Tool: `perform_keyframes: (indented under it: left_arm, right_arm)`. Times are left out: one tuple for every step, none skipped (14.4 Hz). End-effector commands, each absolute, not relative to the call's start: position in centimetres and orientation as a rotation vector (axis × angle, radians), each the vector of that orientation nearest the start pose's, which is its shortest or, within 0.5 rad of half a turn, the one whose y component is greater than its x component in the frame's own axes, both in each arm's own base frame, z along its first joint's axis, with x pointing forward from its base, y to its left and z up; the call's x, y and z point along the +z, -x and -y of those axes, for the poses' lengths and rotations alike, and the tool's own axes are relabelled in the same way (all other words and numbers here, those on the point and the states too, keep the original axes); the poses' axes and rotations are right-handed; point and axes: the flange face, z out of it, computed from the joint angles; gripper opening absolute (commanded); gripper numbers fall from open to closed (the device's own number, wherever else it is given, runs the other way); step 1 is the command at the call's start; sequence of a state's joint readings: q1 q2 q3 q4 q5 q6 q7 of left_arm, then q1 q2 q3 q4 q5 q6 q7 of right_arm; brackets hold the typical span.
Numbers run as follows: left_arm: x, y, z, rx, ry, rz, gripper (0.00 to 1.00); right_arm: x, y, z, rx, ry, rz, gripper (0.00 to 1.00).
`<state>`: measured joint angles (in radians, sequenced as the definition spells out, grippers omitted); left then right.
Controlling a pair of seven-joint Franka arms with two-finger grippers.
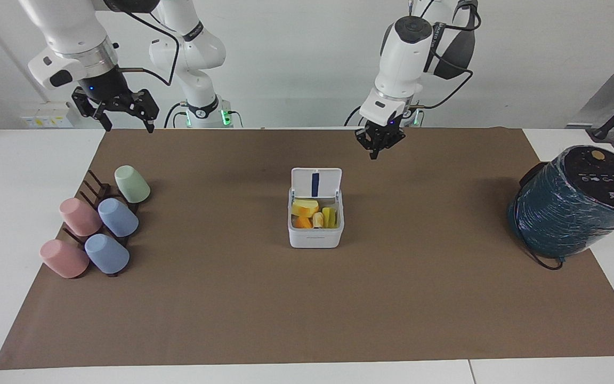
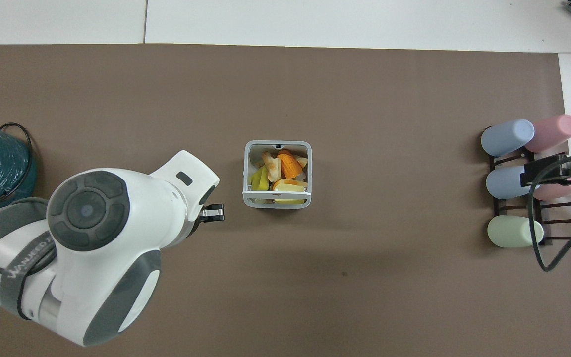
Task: Close trash can lid
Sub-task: 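Swing the left arm toward the white trash can's open top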
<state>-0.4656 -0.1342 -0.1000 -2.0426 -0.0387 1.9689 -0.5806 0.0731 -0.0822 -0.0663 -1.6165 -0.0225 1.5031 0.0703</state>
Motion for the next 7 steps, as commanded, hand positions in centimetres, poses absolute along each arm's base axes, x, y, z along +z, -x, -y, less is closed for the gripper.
perform_keyframes:
  left_arm:
    - [49.1,-42.0,30.2,-0.08,3.22,0.108,0.0]
    - [48.7,-41.4,31.1,-0.09,3.228,0.118,0.0]
    - [48.4,-41.2,31.5,-0.103,3.233,0.138,0.0]
    - [48.2,-41.3,31.8,-0.111,3.238,0.152,0.0]
    - [48.1,-40.8,32.6,-0.111,3.243,0.141,0.0]
    - [48.0,-40.4,33.1,-0.109,3.244,0.146,0.0]
    - [48.0,-40.4,33.3,-0.115,3.247,0.157,0.0]
  right_arm:
    - [64.5,-51.7,0.1,0.046,3.151,-0.064,1.0]
    - [64.5,-51.7,0.1,0.046,3.151,-0.064,1.0]
    - [64.5,-51.7,0.1,0.046,3.151,-0.064,1.0]
    - [64.5,-51.7,0.1,0.046,3.151,-0.064,1.0]
    - [64.5,-51.7,0.1,0.046,3.151,-0.064,1.0]
    - [64.5,-51.7,0.1,0.046,3.151,-0.064,1.0]
    - [64.5,-51.7,0.1,0.046,3.151,-0.064,1.0]
